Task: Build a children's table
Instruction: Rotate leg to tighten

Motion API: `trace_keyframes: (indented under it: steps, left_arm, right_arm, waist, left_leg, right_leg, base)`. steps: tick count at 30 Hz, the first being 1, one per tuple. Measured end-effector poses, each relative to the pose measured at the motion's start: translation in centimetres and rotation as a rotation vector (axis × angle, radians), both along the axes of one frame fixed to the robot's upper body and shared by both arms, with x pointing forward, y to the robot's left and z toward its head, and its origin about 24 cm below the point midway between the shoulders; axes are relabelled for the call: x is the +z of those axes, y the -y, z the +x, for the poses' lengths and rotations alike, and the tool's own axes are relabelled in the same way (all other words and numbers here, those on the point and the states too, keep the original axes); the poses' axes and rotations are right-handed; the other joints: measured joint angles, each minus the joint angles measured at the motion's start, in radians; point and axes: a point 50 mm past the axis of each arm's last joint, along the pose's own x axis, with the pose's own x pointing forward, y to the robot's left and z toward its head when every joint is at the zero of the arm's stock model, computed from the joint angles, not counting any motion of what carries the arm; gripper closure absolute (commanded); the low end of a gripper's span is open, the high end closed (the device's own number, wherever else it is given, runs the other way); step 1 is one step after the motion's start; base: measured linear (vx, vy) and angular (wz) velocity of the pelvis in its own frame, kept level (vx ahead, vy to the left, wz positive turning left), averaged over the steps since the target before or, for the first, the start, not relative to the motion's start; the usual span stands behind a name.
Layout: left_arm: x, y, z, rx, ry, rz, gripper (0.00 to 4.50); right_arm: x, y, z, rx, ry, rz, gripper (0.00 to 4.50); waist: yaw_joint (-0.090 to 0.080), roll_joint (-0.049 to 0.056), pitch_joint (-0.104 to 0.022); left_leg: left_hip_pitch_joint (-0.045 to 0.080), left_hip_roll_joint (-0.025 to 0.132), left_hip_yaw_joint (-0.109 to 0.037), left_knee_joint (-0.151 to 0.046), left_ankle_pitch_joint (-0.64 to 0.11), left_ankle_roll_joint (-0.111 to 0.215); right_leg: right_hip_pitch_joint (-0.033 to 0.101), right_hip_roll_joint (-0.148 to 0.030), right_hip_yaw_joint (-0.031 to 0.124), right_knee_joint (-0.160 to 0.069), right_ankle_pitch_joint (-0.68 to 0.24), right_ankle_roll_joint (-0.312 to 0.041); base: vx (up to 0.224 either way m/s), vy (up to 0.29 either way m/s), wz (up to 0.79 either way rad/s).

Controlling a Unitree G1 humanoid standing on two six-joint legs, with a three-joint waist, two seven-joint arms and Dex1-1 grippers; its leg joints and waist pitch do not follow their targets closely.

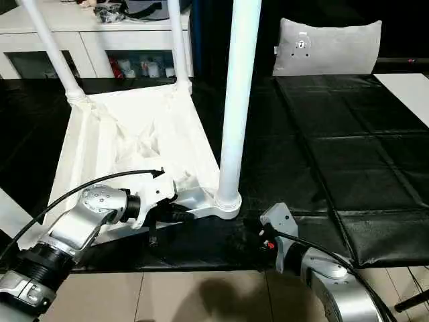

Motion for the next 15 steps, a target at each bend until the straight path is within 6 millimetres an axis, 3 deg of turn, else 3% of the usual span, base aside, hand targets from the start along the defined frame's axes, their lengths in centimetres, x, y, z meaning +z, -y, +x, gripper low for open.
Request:
trace_keyframes:
  steps: [15]
  left_arm:
    - [0.00,0.00,0.00,0.000,0.000,0.000,4.50]
  right_arm:
    - [0.00,0.00,0.00,0.000,0.000,0.000,0.78]
  waist:
    - [0.000,0.000,0.000]
  left_leg:
    - [0.000,0.000,0.000,0.000,0.000,0.000]
  right_leg:
    - [0.000,0.000,0.000,0.000,0.000,0.000]
  base:
    - [0.000,0.000,0.00]
